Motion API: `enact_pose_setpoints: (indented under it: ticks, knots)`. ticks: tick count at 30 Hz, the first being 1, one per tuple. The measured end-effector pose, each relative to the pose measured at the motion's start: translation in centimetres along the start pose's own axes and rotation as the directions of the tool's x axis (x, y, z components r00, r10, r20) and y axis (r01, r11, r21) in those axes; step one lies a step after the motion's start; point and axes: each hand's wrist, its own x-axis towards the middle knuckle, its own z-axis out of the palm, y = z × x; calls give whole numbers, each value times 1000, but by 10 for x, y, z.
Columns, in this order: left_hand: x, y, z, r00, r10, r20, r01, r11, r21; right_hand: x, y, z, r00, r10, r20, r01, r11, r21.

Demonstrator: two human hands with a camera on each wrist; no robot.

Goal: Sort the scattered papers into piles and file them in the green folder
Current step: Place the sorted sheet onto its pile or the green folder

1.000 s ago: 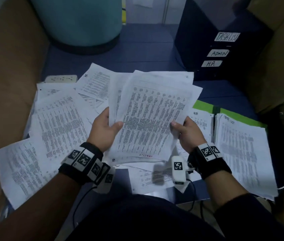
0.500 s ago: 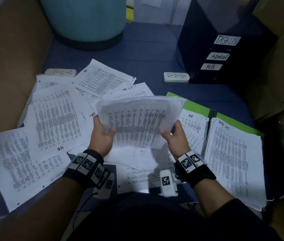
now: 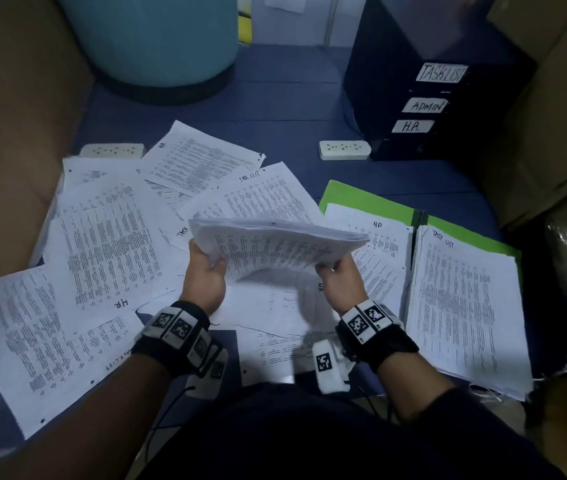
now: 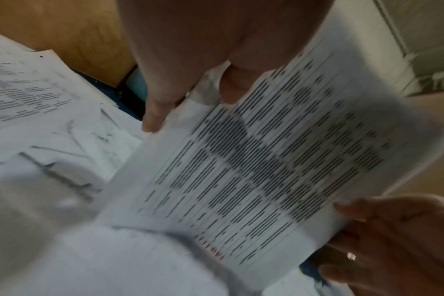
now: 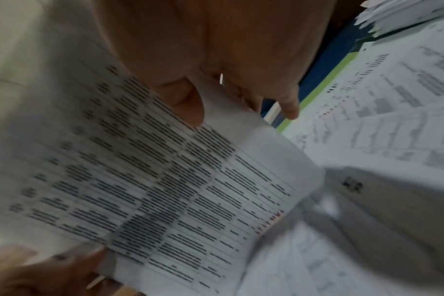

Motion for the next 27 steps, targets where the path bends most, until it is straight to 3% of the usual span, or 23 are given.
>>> enact_pose_setpoints:
  ticks: [2,8,10,12,17,23,27]
  knots:
    - [2,1,2,1000,8,14,-8,999,37,-2,-1,-2,1000,-4,-18,2,996,-91]
    - [8,30,44,981,140,135,-167,962,217,-12,-1,-67,976,-61,-208,56,998,-31]
    - [5,41,77,969,139,205,-181,963,199,-13,12,-102,955,-29,-296,22,999,-27]
    - [0,49,114,948,77,310,-117,986,115,-14,32,-136,924,42,-381,-60,998,-35]
    - [-15,54,210,846,-76,527,-12,987,161,-23,88,-211,842,240,-484,-303,952,-54]
    - [-27,50,287,761,-145,632,-92,941,327,-18,137,-266,726,369,-580,-484,874,-51]
    - [-33,44,311,662,-245,709,-182,865,468,-15,159,-277,731,475,-490,-582,809,-83]
